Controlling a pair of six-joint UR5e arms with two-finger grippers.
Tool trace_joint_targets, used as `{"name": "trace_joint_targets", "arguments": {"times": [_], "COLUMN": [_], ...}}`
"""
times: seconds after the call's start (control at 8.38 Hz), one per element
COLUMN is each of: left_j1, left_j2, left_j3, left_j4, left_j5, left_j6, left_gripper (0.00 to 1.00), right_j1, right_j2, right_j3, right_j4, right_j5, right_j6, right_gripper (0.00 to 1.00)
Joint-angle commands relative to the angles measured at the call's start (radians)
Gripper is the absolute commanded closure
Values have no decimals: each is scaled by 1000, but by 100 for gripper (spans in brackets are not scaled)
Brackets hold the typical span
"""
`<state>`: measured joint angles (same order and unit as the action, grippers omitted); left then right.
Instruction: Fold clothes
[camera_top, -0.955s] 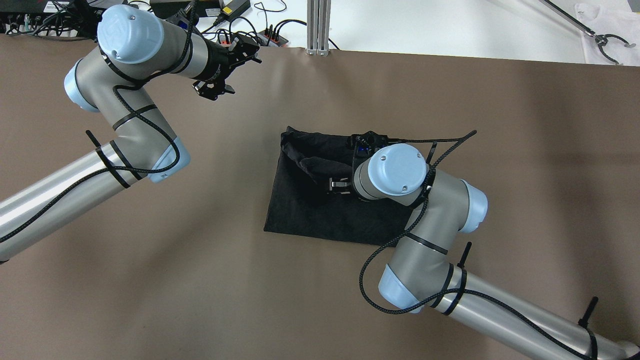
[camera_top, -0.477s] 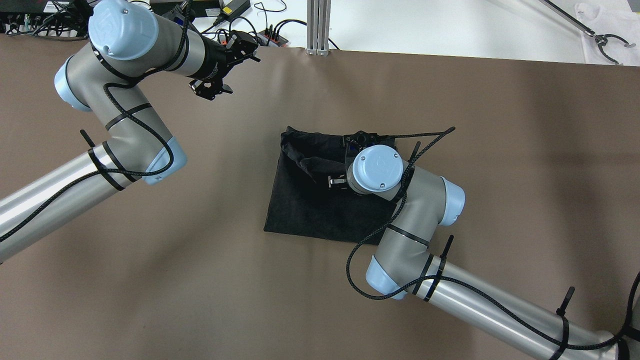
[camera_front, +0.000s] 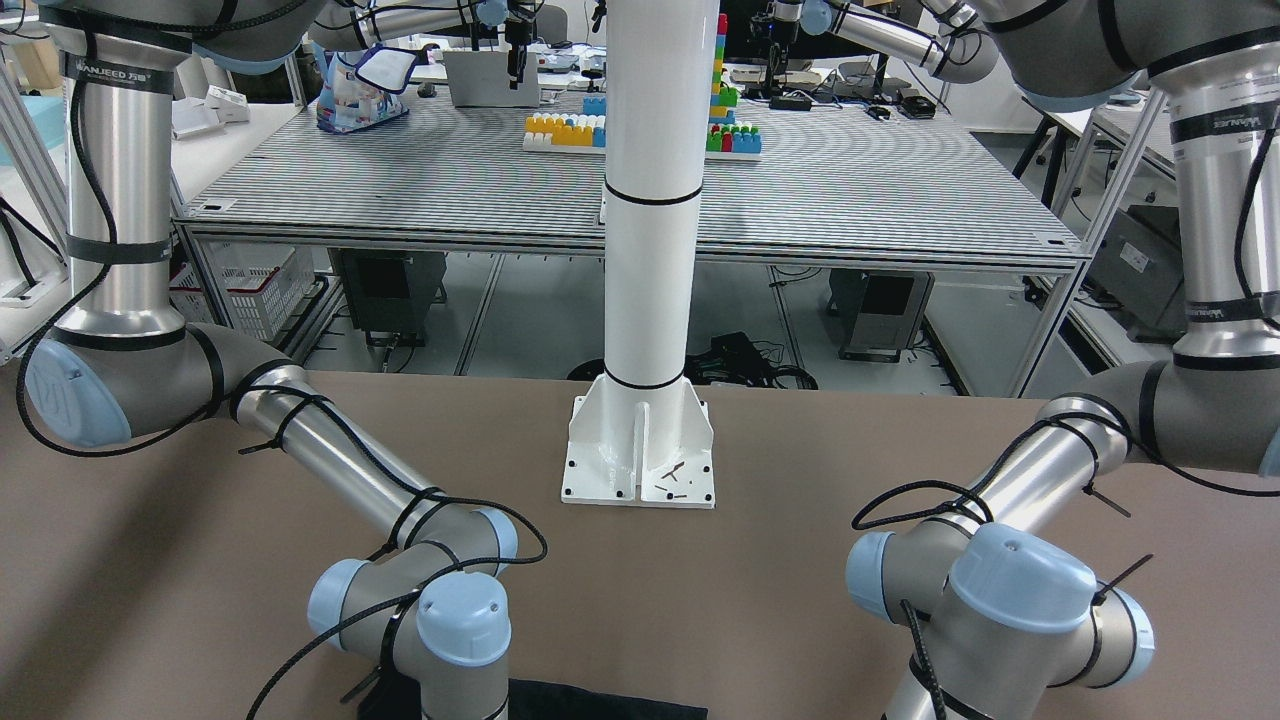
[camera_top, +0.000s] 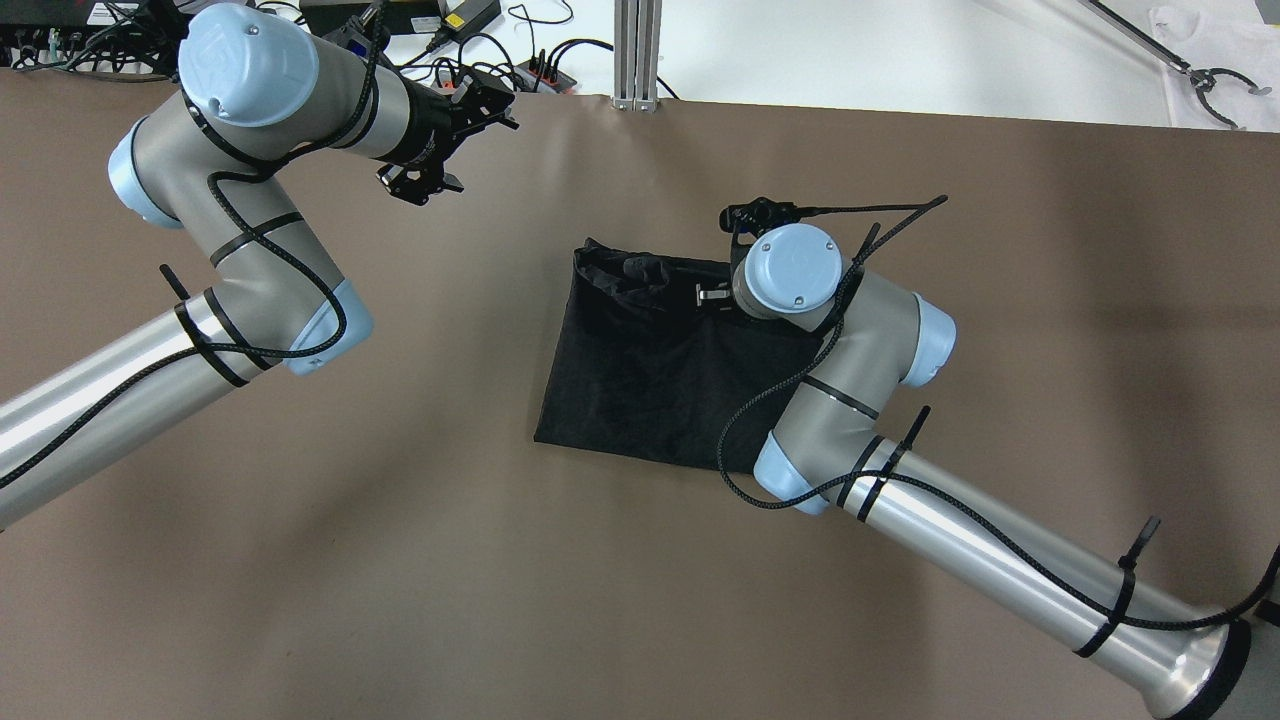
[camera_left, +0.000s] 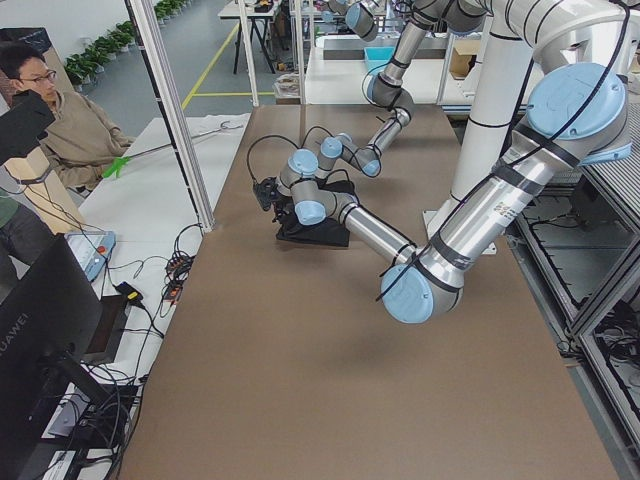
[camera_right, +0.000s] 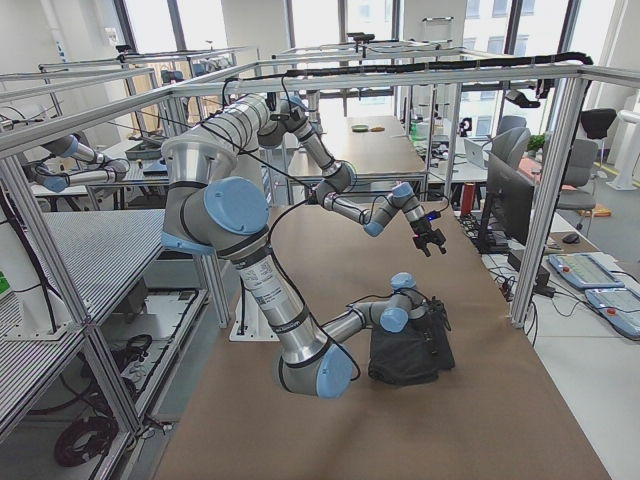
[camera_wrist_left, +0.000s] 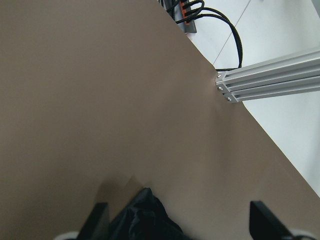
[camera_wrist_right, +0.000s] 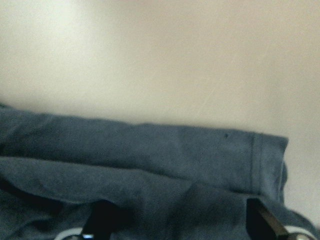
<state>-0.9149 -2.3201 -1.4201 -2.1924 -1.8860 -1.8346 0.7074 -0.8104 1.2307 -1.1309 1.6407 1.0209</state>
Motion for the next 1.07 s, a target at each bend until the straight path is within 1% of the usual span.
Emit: {"name": "trace_joint_targets", "arguments": {"times": [0.0,0.24,0.36,0.48,0.6,0.72,0.84,0.95], "left_j1": [2,4,7,7,7,7,7,7], "left_j2": [2,2,2,2,-1,-2,-4,-4], "left_j3": [0,7,7,7,7,10,10,12], "left_j4": [0,-1,-1,-1,0,0,2,2], "left_j5": [2,2,4,4,2,2,2,2], "left_j6": [2,2,2,2,2,2,3,3], "left_gripper": [0,0,0,0,0,0,0,0], "right_j1": [55,75,72,57,25,-11,-55,-81], "right_j2": [29,59,65,53,27,8,8,10], "right_j3": [-39,-25,7,76,113,119,107,99], "right_j4": [16,16,13,3,0,-1,-15,-23], "right_j5": [10,83,85,109,160,157,113,11], "right_j6": [24,82,93,94,75,-12,-40,-70], "right_gripper": [5,5,5,5,5,5,5,5]}}
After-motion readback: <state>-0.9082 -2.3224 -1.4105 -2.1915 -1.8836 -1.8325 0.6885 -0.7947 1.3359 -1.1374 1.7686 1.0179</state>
